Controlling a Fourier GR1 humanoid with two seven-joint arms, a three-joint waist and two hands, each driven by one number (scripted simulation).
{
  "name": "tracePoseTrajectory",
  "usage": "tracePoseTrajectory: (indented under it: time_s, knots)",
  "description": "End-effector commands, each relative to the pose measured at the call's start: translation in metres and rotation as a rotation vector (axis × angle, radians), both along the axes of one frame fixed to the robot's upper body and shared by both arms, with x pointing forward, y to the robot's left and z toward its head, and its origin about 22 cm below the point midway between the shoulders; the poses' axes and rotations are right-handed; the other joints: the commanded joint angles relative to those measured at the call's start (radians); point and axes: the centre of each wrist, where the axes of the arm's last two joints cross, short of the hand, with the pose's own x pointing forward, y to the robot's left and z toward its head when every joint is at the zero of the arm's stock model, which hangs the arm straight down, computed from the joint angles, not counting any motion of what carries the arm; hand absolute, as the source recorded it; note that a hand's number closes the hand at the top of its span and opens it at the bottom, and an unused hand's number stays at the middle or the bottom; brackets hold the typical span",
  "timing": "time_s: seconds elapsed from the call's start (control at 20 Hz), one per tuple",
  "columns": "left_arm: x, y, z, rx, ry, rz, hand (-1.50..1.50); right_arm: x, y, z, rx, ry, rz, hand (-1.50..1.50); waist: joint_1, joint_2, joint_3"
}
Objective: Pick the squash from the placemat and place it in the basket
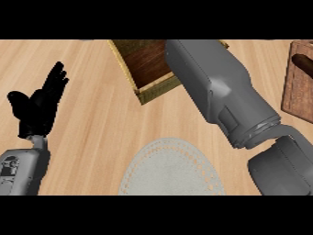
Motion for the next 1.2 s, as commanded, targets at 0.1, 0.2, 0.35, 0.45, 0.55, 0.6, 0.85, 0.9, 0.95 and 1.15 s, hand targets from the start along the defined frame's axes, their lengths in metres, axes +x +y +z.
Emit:
tracePoseTrajectory:
  time_s: [0.1,0.2,0.35,0.45,0.55,0.6,0.85,0.9,0.95,1.15]
  knots:
    - [-0.002,0.013,0.002,-0.003,0.004,0.016,0.0,-0.003,0.007,0.0,0.073,-0.159,-0.067,-1.5,-0.009,-0.003,0.001]
    - [-0.001,-0.007,-0.003,0.007,-0.009,0.0,0.0,-0.004,0.008,0.0,0.113,-0.258,-0.061,-1.5,-0.011,0.002,0.001]
    - [-0.001,0.007,0.003,0.013,-0.01,0.02,0.0,-0.003,0.009,0.026,0.185,-0.391,-0.064,-1.5,-0.014,0.002,0.001]
    - [-0.003,0.017,-0.001,-0.007,0.003,0.028,0.0,-0.008,0.021,0.028,0.239,-0.439,-0.09,-1.5,-0.014,-0.001,0.0]
    - [-0.005,-0.003,-0.008,-0.002,-0.007,0.021,0.0,-0.007,0.018,0.033,0.3,-0.516,-0.112,-1.5,-0.023,-0.002,0.001]
    - [-0.006,0.011,0.001,-0.003,0.003,0.02,0.0,-0.005,0.014,0.045,0.329,-0.566,-0.12,-1.5,-0.031,-0.013,0.002]
    - [-0.01,0.018,-0.005,0.011,0.02,0.057,0.0,-0.003,0.008,0.059,0.456,-0.644,-0.224,-1.5,-0.063,-0.025,0.002]
    - [-0.009,0.018,-0.011,-0.005,0.029,0.077,0.0,-0.005,0.013,0.045,0.484,-0.676,-0.216,-1.5,-0.08,-0.026,0.002]
    - [-0.023,0.018,-0.011,0.002,0.033,0.071,0.0,-0.003,0.009,0.051,0.498,-0.698,-0.245,-1.5,-0.066,-0.037,0.003]
    - [-0.021,0.03,-0.011,0.003,0.039,0.11,0.0,-0.007,0.014,0.025,0.591,-0.722,-0.251,-1.5,-0.111,-0.045,0.003]
